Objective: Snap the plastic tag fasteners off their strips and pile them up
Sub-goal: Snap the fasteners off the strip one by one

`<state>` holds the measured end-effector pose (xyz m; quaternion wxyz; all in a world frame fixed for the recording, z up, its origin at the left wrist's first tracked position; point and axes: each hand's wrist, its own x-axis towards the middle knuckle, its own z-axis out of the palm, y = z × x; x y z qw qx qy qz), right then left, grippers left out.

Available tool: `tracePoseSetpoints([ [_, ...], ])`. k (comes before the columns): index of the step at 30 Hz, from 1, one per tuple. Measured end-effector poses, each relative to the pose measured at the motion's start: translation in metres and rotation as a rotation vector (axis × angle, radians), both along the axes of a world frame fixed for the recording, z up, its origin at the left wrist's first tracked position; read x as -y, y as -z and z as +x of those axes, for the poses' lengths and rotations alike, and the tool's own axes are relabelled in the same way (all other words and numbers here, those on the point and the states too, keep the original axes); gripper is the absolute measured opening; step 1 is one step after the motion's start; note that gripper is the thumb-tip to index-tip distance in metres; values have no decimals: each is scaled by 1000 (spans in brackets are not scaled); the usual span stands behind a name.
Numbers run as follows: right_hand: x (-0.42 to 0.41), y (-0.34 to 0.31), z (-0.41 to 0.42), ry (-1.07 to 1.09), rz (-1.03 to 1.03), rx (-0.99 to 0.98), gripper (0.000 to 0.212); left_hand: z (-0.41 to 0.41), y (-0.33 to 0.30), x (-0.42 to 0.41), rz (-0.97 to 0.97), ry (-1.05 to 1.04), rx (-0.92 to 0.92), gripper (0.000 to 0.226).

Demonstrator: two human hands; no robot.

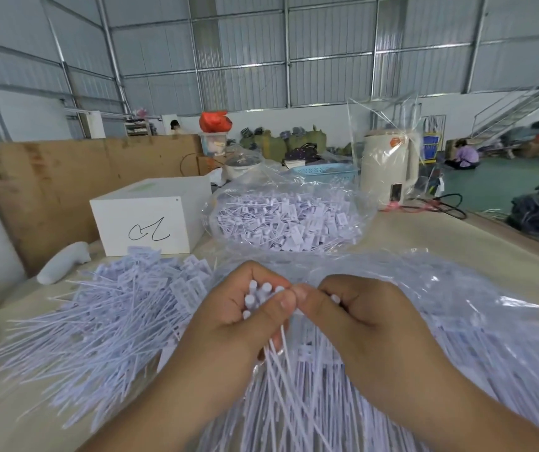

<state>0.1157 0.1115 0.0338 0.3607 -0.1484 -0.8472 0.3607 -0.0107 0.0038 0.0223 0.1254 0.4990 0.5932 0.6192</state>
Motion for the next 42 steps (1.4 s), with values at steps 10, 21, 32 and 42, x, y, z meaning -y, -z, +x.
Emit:
tracePoseSetpoints([
  [10, -26, -11, 18, 25, -191, -157, 51, -11, 4, -3, 155, -23, 226, 29],
  [21, -7, 8, 12, -217, 68, 251, 79, 6, 1, 1, -135, 381, -93, 19],
  [32, -33, 0, 16, -307, 196, 327, 43, -15, 0, 6, -91, 175, -31, 17],
  [42, -47, -4, 12, 51, -136, -159, 55, -7, -1, 2, 74, -117, 170, 21],
])
